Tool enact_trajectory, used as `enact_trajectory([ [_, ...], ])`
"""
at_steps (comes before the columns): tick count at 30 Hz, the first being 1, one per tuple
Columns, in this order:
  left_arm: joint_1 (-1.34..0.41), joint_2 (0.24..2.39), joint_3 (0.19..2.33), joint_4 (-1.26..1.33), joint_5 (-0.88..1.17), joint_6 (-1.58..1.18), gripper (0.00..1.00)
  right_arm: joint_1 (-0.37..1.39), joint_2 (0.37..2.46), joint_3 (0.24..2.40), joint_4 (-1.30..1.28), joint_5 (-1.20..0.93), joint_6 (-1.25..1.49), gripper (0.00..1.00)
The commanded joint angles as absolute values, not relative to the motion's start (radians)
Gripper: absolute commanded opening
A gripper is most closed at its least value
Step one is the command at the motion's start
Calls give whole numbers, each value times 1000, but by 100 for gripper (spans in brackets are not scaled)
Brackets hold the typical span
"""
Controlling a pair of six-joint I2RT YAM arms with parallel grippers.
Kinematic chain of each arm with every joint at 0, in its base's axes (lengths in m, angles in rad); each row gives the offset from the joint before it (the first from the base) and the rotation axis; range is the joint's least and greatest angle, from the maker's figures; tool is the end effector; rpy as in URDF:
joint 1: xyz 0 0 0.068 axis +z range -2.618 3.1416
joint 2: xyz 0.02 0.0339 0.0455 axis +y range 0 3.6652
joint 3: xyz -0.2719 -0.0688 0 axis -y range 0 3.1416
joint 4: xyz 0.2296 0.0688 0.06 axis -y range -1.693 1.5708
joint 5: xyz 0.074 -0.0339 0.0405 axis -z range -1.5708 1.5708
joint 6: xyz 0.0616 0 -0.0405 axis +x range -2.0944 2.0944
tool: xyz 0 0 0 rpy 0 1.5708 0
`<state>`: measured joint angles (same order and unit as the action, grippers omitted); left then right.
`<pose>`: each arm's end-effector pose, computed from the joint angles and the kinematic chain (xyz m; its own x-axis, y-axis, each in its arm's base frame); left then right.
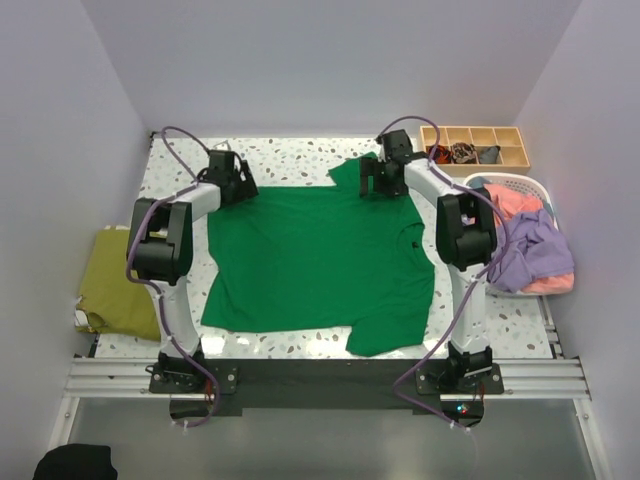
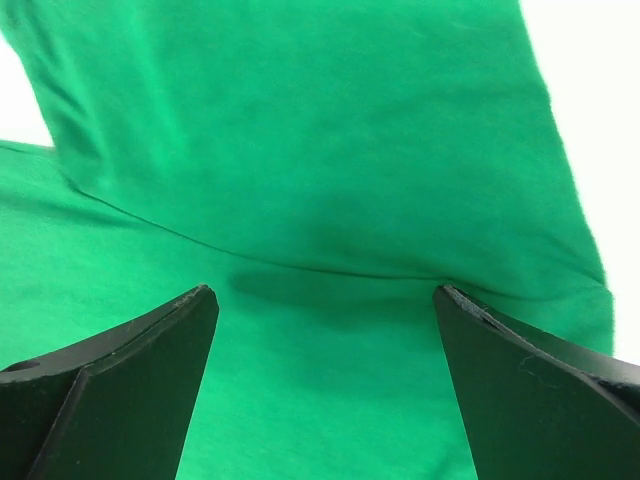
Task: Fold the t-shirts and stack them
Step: Flatten out the tshirt
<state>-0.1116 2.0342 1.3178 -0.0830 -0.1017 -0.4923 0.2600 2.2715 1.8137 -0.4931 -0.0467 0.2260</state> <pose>0.4463 -0.0437 0.1542 -0.6470 -0.4006 -0.6488 -0.3011 0.9159 -0.2654 0.4888 0.1330 0.1634 -0.8300 0.0108 -0.5577 -0.0996 0.9809 0.1672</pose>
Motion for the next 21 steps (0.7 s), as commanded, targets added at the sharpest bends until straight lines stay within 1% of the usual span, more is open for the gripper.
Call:
enact_trajectory([
  [1,-71,2095,1388,-123,-158,-457,83,226,2296,1830,-532,-17,247,95],
  [5,-69,2114,1442,-107,-141,-428,83,225,2286,1825,-500,-58,223,95],
  [7,-69,2108,1443,-104,-140,-426,83,224,2249,1804,-454,-100,210,95],
  [13,-69,1976,1378,-5,-83,-397,84,224,2149,1784,-376,-98,199,96],
  [14,-69,1959,1361,49,-69,-394,86,225,2132,1798,-371,-88,199,96],
  [17,-68,1934,1385,54,-84,-380,94,219,2149,1841,-364,-22,204,98],
  [21,-38,1979,1469,2,-115,-380,97,195,2258,2040,-443,-12,225,99],
])
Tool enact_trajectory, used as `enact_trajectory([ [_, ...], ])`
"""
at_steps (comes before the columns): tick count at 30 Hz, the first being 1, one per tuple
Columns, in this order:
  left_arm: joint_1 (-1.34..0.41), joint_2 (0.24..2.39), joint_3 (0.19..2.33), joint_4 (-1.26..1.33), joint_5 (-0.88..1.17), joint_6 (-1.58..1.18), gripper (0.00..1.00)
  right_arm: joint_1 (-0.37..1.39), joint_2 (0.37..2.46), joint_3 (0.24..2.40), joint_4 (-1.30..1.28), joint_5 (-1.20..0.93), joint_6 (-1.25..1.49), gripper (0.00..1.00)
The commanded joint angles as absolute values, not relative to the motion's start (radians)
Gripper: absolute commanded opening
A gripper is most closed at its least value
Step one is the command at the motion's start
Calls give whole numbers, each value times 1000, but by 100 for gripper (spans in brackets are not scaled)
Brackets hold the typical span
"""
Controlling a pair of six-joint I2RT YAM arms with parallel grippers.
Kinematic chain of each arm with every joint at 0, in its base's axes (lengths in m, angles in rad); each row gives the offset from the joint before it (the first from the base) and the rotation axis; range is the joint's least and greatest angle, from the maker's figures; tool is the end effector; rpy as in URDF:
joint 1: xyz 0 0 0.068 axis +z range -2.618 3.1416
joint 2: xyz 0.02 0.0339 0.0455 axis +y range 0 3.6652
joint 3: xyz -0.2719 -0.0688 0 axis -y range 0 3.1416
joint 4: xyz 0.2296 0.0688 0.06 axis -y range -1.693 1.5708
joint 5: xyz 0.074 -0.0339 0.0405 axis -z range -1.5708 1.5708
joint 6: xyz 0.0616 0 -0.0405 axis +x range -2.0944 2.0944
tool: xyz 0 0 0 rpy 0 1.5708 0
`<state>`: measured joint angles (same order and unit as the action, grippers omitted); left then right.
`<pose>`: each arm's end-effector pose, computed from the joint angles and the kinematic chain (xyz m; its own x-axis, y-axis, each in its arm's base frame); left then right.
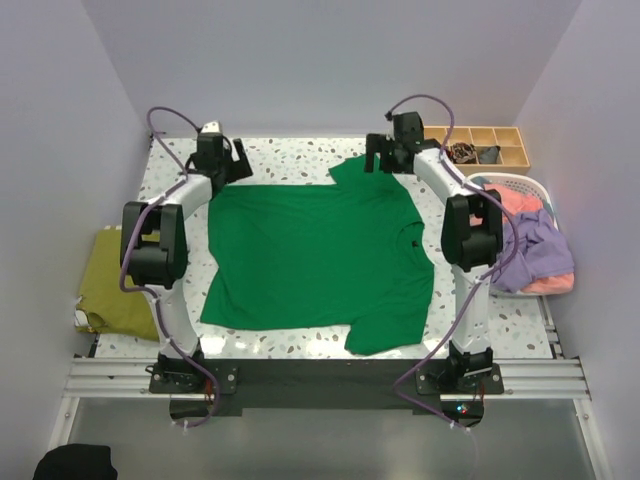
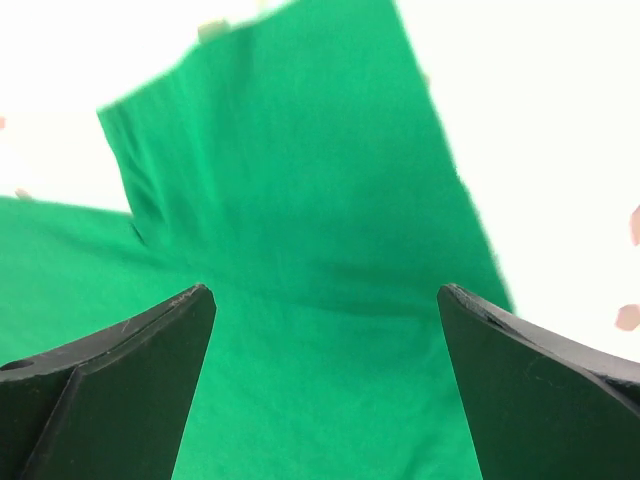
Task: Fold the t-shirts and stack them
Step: Flatten out the tshirt, then grap the side of the flattened tshirt furthest away from the robot with both arms
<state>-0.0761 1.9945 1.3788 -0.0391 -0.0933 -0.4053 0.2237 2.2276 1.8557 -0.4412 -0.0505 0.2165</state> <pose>0.4603 -0.0293 0.1953 -0.5588 -0.3511 -0.7513 -0.2376 0.9358 -0.2606 0.5013 0.1172 0.2028 -0.7466 0.0502 -0.6633 -0.0973 0.9782 0.1834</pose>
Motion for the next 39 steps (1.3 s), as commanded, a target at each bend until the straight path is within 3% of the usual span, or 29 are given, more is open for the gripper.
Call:
enact_trajectory([
  [1,-16,2011,1506,-41,-110,-394,97,183,2284,2074,-452,-18,230,99],
  [12,78,2180,1568,-54,-5,-413,96,129,2558,2405,-480,-143,278,99],
  [24,91,2212,1516,-17,46,-419,96,118,2689,2488,-469,-241,305,98],
  [30,90,2194,1445,17,95,-449,89,123,2715,2494,-506,-285,311,95],
  [39,83,2174,1381,38,143,-474,81,144,2723,2468,-545,-336,276,81],
])
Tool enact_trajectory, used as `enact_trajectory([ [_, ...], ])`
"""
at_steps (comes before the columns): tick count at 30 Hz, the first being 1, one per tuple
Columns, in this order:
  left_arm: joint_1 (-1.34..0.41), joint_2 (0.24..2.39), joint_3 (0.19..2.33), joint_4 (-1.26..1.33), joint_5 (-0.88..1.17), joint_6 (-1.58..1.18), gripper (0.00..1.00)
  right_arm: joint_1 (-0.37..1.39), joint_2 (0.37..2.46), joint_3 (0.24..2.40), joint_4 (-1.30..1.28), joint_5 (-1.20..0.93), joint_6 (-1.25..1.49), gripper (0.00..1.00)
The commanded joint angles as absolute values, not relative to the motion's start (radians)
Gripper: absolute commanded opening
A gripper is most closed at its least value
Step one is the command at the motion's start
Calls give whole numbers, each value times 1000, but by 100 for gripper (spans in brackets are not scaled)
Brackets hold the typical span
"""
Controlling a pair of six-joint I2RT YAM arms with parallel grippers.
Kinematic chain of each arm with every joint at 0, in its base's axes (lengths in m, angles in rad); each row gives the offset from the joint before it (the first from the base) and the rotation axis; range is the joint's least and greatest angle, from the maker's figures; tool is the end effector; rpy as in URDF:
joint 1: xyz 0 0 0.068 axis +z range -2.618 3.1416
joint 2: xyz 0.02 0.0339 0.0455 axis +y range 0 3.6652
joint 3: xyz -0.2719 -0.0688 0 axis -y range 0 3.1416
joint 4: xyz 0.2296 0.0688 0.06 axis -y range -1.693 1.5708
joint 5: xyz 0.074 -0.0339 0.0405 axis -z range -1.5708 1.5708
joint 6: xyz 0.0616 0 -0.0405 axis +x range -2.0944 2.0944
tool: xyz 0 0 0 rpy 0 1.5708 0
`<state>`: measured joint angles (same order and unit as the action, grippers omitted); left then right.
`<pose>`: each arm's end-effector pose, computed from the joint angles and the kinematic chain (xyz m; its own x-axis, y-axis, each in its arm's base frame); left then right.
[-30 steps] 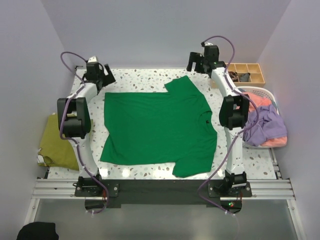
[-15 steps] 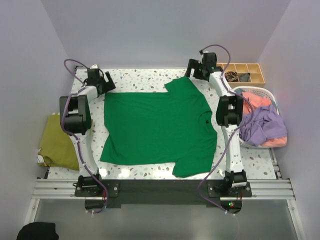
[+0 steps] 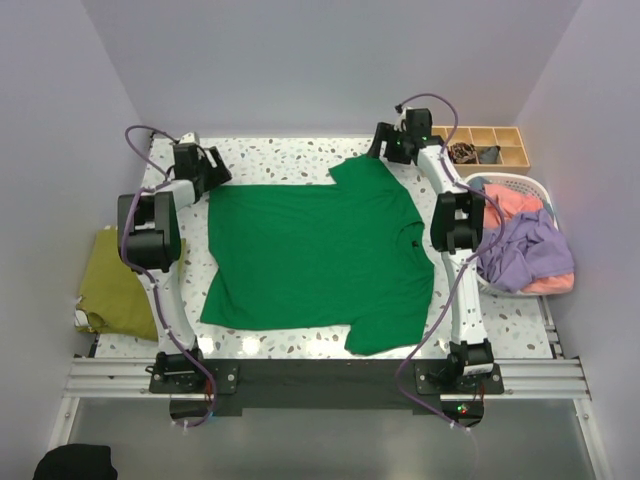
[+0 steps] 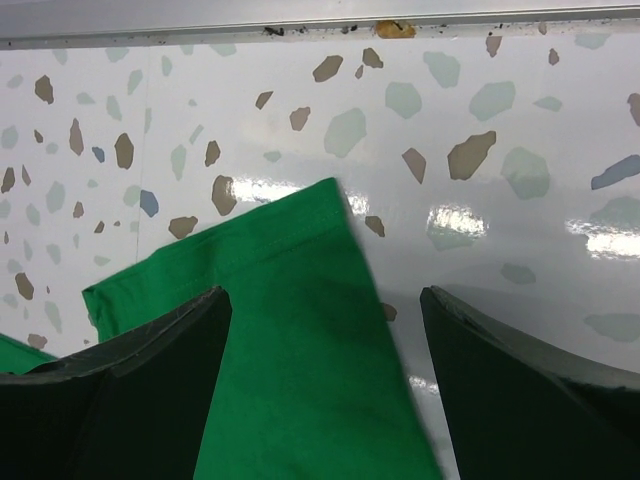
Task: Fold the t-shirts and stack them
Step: Grap the side of the flattened tshirt furthest away from the robot with both arms
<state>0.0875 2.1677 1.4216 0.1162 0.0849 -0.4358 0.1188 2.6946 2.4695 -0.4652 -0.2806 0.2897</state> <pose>0.4901 0.0378 0.1468 -0.5240 -0.4682 -0.7115 -0.2648 0.8835 -0.3864 0.5988 0.0887 0.1535 -0.6990 0.1930 -0.6885 -0.1317 0.9117 0.3893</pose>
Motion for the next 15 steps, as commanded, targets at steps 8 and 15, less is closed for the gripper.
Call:
enact_trajectory([
  [8,60,2166,1390,2,91,-454,78,161,2735,2474,-583,-339,261,63],
  [15,41,2141,1362,-77,41,-445,69,160,2735,2477,-589,-339,258,52],
])
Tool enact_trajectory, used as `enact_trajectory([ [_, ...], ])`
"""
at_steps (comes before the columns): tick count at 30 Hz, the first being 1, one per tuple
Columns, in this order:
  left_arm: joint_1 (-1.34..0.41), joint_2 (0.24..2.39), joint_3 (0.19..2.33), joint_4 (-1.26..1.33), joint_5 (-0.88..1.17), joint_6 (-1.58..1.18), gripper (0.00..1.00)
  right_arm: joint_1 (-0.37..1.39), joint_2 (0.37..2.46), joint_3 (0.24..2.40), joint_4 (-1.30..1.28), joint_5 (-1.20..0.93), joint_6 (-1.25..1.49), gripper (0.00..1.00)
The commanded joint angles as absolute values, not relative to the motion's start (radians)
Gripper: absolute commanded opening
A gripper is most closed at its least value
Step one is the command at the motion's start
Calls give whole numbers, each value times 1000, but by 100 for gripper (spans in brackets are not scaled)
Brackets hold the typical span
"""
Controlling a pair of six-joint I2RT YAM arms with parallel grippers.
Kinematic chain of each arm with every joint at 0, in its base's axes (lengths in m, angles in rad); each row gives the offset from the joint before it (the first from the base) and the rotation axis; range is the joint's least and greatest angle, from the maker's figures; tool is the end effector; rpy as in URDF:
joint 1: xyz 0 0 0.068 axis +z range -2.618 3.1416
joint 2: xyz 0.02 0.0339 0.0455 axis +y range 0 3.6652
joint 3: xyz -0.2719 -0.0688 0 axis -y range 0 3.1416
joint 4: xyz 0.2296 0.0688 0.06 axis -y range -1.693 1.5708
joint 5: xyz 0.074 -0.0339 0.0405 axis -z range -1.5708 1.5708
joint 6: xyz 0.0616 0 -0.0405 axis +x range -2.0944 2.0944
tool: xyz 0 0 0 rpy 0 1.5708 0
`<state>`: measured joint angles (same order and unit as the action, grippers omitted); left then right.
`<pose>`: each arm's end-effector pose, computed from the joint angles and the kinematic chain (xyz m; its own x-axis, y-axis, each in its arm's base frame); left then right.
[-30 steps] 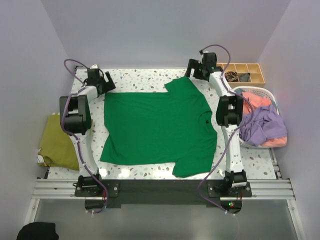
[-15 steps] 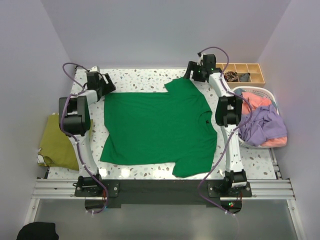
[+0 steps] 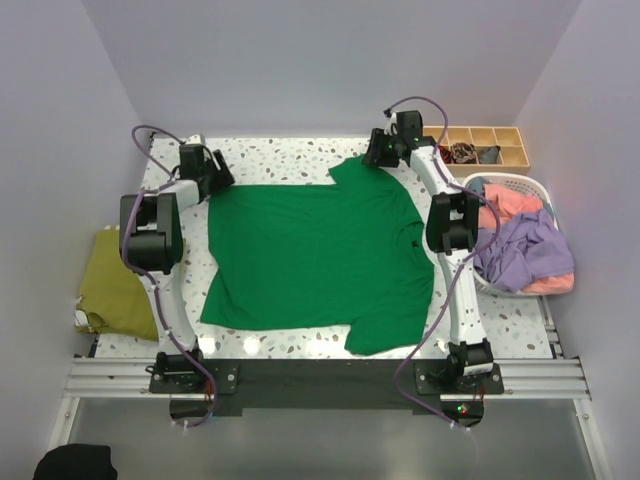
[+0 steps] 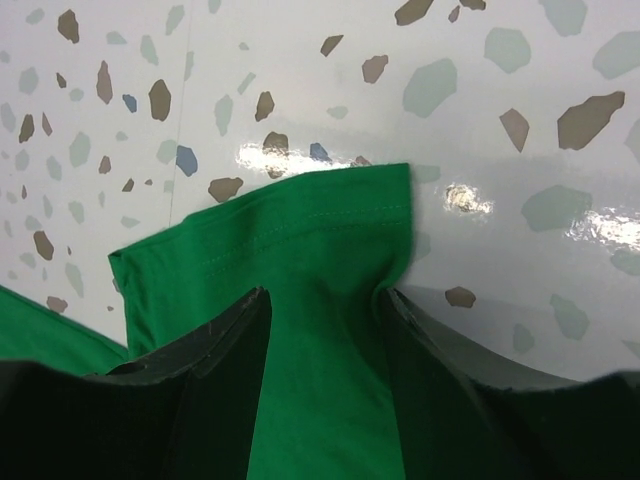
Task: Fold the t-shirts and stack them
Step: Grap the side of the flattened tshirt furthest away from the robot with both arms
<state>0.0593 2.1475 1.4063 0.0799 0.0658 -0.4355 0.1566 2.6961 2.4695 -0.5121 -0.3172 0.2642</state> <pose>0.4844 0.0247 0.1475 -0.5527 -0.4545 -0.6985 -0.2653 0.8905 -0.3695 0.5902 0.1126 0.1483 -0.7402 0.1343 -0.6588 -0.1892 0.8986 0.3958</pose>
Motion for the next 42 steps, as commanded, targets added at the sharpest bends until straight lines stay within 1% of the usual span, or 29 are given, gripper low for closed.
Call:
enact_trajectory([
  [1,41,2140,1358,-83,41,-445,66,160,2734,2479,-589,-334,259,40],
  [2,40,2137,1355,-81,38,-445,62,161,2734,2480,-588,-328,259,31],
  [3,35,2137,1348,-78,34,-445,53,160,2734,2480,-586,-322,259,25],
  [4,35,2138,1351,-83,34,-443,47,160,2734,2482,-586,-318,261,17],
  [5,34,2138,1353,-81,32,-442,43,161,2734,2482,-583,-314,262,15],
  [6,34,2140,1356,-83,26,-439,31,161,2731,2482,-581,-304,262,12],
  [7,32,2140,1361,-86,22,-439,24,160,2729,2483,-581,-298,262,4],
  [8,31,2143,1365,-87,20,-437,14,161,2724,2480,-577,-288,262,2],
  [9,32,2148,1380,-98,12,-433,0,158,2717,2477,-574,-279,259,0],
  [16,34,2168,1468,-133,17,-405,0,149,2649,2445,-514,-253,245,0],
  [25,37,2096,1578,-153,58,-374,0,137,2511,2422,-456,-273,242,0],
  [31,37,2022,1562,-173,48,-367,0,130,2401,2369,-463,-262,219,0],
  [35,37,1956,1497,-179,52,-393,0,129,2323,2301,-495,-265,203,0],
  [42,35,1832,1353,-176,74,-417,0,130,2148,2016,-500,-258,196,0],
])
